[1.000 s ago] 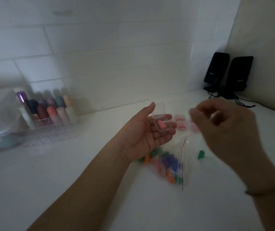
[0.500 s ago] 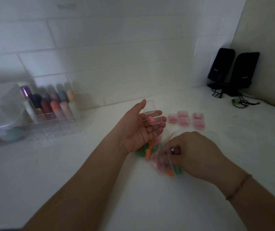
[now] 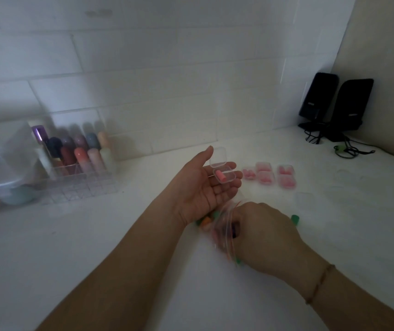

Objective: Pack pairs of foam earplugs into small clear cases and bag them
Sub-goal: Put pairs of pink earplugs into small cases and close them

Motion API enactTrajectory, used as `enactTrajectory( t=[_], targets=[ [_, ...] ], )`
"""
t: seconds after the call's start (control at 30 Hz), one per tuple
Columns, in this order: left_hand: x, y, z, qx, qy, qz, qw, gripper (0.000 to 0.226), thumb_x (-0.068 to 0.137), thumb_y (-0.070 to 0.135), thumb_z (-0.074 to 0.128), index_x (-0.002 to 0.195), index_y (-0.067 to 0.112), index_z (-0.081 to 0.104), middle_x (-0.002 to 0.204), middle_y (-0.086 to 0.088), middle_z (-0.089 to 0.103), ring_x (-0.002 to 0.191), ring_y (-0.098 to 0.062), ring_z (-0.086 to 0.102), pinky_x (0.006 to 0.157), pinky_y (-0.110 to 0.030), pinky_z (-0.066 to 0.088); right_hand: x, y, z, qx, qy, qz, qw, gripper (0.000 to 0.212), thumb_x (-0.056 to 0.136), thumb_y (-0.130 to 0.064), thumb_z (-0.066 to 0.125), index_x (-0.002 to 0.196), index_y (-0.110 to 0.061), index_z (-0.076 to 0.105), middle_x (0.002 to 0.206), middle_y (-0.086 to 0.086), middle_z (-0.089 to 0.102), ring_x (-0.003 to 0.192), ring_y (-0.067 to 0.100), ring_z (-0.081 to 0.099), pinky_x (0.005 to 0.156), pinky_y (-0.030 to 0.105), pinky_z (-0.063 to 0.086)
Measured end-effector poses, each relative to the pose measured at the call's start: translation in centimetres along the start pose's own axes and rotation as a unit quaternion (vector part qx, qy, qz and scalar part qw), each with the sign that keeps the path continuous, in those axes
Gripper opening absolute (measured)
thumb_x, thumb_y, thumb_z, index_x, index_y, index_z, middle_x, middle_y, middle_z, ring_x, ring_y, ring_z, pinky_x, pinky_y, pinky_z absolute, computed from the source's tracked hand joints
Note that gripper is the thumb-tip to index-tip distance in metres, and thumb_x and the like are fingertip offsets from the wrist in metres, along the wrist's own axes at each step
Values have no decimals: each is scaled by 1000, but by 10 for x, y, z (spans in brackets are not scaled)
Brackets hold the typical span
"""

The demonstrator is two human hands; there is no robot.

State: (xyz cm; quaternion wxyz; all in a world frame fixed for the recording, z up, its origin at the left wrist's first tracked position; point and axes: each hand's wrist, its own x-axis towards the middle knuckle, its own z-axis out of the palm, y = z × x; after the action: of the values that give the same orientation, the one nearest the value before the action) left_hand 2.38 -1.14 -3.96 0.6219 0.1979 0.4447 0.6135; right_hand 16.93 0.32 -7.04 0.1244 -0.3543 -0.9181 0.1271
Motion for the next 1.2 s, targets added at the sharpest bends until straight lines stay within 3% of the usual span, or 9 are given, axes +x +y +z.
enactTrajectory(
  t=[0.17,0.3,0.4,0.5,0.67,0.83,0.97,1.03,1.2],
  targets=[
    [0,1,0,-11,2,1,1000,59,96,47,47,120,-4,59,91,-19,69,72,-24,64,70,-32,55,-4,12,-33,174,-58,-8,983,18,76,-41,71,63,-50,63,62,-9,63,54,4,56,54,24,47],
    [-1,1,1,-14,6,-2,1000,60,95,47,47,123,-5,58,93,-19,68,73,-24,64,72,-32,55,-7,26,-56,228,-98,21,968,16,69,-22,80,69,-36,73,62,-2,67,68,25,64,65,30,48],
    [-2,1,2,-25,3,-4,1000,61,95,47,47,123,-5,58,94,-20,68,72,-24,64,69,-32,56,-8,35,-68,247,-68,51,965,11,74,-18,79,70,-26,72,72,-5,72,54,9,60,56,23,45],
    [-3,1,4,-30,-2,-3,1000,61,94,48,47,122,-6,59,93,-18,67,73,-25,64,69,-31,56,-9,42,-78,347,-17,104,932,11,78,-10,74,77,-9,64,77,5,74,48,17,63,44,22,41],
    [-6,-3,9,-8,-29,-9,1000,61,94,47,47,122,-5,61,86,-15,68,75,-25,64,73,-33,55,-7,43,-78,473,64,85,875,21,64,-13,76,83,-6,70,64,9,66,55,19,57,55,29,47],
    [-8,-10,15,16,-60,-21,998,59,94,46,47,120,-4,62,93,-16,66,77,-26,66,77,-33,55,-4,40,-75,598,73,75,795,23,69,-11,66,91,-8,66,90,11,74,82,22,70,66,29,56],
    [-7,-13,16,19,-73,-23,997,53,92,45,50,107,-2,70,99,-16,62,82,-28,65,76,-34,55,-3,35,-67,512,117,35,850,29,86,3,59,98,-19,72,81,7,73,73,19,67,66,27,58],
    [-6,-14,15,17,-74,-24,997,49,90,45,53,95,0,73,96,-16,63,83,-29,65,78,-36,54,-3,32,-62,455,142,13,879,30,89,-3,59,102,-27,71,76,-2,72,68,13,65,67,26,58],
    [-5,-14,16,29,-94,-19,995,52,82,44,55,107,1,67,94,-14,68,85,-26,66,88,-36,50,0,31,-50,285,227,6,931,17,78,-22,77,90,-29,68,70,-8,68,64,7,65,64,18,52]
  ],
)
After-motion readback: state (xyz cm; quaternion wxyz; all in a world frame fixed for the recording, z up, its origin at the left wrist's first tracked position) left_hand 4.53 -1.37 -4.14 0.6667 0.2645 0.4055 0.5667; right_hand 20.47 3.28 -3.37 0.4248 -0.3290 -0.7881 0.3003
